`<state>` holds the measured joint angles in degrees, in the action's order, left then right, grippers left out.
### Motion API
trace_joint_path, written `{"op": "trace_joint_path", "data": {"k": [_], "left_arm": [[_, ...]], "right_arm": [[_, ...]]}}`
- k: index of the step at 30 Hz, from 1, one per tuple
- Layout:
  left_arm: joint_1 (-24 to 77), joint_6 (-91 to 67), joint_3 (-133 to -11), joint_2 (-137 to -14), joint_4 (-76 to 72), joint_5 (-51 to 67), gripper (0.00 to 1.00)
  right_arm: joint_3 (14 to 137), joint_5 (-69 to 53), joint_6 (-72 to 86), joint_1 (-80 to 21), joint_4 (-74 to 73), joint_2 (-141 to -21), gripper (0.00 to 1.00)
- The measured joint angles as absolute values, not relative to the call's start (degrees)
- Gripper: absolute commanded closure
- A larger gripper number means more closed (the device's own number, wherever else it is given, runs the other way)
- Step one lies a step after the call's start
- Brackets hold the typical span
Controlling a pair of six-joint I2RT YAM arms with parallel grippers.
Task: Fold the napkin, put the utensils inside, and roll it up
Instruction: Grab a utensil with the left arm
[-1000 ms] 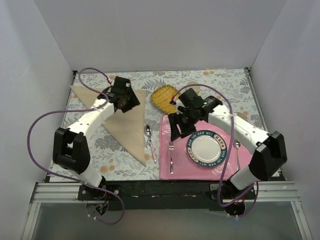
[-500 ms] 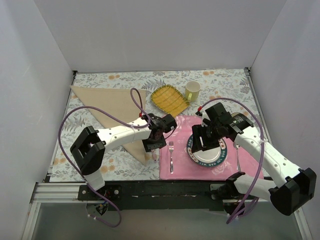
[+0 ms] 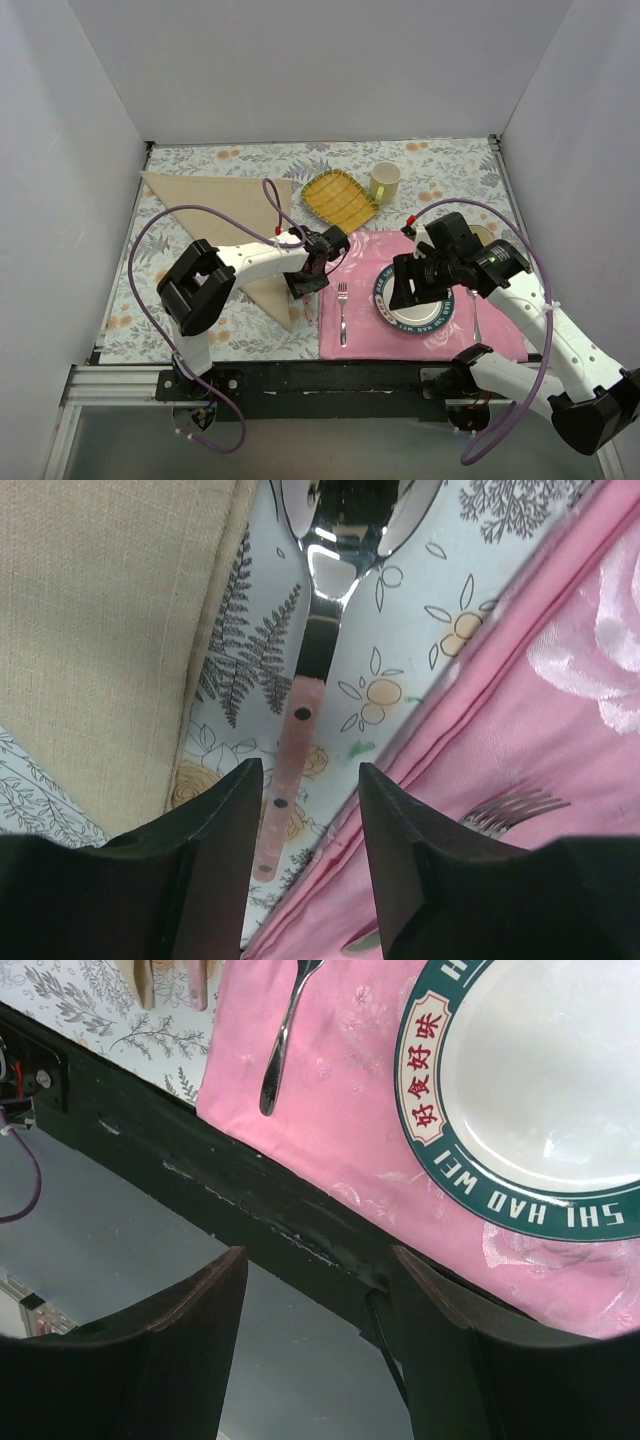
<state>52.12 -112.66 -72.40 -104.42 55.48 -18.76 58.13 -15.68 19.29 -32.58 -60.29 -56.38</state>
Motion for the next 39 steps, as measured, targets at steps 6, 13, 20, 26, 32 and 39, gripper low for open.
{"op": "trace_joint_path", "data": {"k": [6,13,20,26,32,39], "left_arm": [[51.1,-111.1,-72.4,-106.1,53.9,-18.9,0.6],[50.7,-110.6,-72.0,-107.1,52.7,-18.8,0.7],[50.7,-110.5,-71.7,-106.9,52.0,-19.2,0.88],[50.7,-109.1,-72.2,-106.9,53.8,-20.9,1.0],[50.9,-105.2,-82.3,-108.2,61.5,-23.4,1.0],[47.5,-98.1,-92.7,-105.6,66.2,-26.0,1.0]], "right_arm": [[57.5,-15.8,19.3,-32.6,-60.6,-54.7,0.34],[57.5,-15.8,19.3,-32.6,-61.4,-54.6,0.34],[57.5,-16.1,19.3,-32.4,-61.5,-54.6,0.34],[57.3,-16.7,19.3,-32.4,-61.3,-54.8,0.33],[57.2,-17.2,19.5,-32.3,-60.4,-55.4,0.34],[56.1,-18.0,20.2,-32.2,-58.7,-56.1,0.34]]}}
